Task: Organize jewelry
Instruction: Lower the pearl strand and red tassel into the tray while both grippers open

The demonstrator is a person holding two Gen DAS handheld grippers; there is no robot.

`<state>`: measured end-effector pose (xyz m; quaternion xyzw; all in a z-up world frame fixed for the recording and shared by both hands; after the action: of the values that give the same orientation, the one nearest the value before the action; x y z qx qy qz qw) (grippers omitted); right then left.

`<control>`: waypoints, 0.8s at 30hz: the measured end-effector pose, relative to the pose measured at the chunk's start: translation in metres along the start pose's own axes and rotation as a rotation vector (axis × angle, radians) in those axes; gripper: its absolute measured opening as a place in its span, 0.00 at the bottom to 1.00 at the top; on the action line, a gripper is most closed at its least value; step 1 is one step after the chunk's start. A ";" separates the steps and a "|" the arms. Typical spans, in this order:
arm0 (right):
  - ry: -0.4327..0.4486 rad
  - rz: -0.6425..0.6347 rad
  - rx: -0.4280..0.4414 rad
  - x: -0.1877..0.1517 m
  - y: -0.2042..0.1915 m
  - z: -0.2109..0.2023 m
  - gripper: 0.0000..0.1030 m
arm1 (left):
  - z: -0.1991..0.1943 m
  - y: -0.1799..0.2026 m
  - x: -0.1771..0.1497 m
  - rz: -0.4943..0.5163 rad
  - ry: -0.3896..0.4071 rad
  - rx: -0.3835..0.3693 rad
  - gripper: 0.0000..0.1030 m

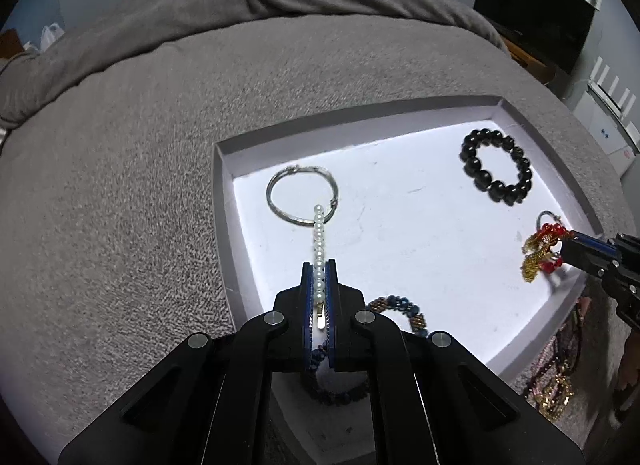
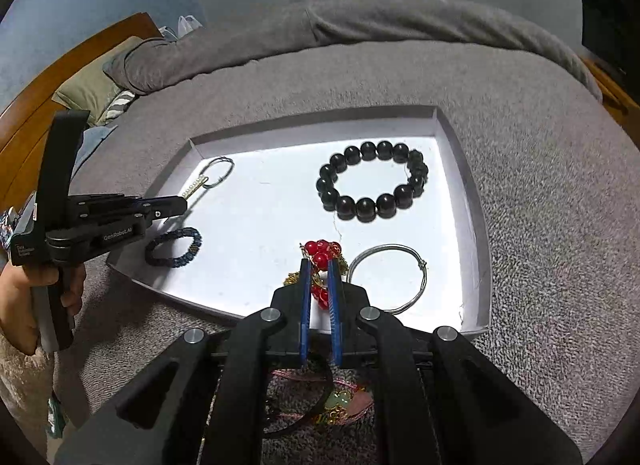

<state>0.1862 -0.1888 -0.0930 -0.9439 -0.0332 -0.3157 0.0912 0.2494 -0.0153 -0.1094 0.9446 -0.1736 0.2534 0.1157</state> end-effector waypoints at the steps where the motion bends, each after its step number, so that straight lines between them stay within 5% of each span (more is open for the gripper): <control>1: -0.005 0.004 -0.002 -0.001 0.001 0.002 0.08 | 0.001 0.000 0.000 0.001 0.000 0.004 0.06; 9: -0.005 0.010 -0.012 -0.001 0.003 -0.002 0.10 | -0.009 0.001 -0.002 0.006 0.019 -0.004 0.20; 11: 0.002 0.015 -0.014 0.000 0.005 -0.006 0.22 | -0.015 0.001 -0.003 0.001 0.031 -0.002 0.26; 18: 0.036 0.028 -0.013 0.003 0.009 -0.024 0.29 | -0.043 0.000 -0.014 -0.005 0.076 0.009 0.41; 24: 0.086 0.052 -0.025 0.005 0.019 -0.050 0.51 | -0.071 0.003 -0.025 0.001 0.125 0.027 0.62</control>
<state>0.1627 -0.2175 -0.0539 -0.9310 -0.0008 -0.3540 0.0890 0.1966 0.0101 -0.0618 0.9283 -0.1628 0.3144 0.1137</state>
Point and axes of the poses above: each gripper's, at about its wrist camera, not at the fingertips, and z roughly the way its jaws point, y to its right, x to its top, the point moved 9 cm from there along z, roughly the way its jaws point, and after that the axes turned 6 degrees about -x, right-handed, at the moved point
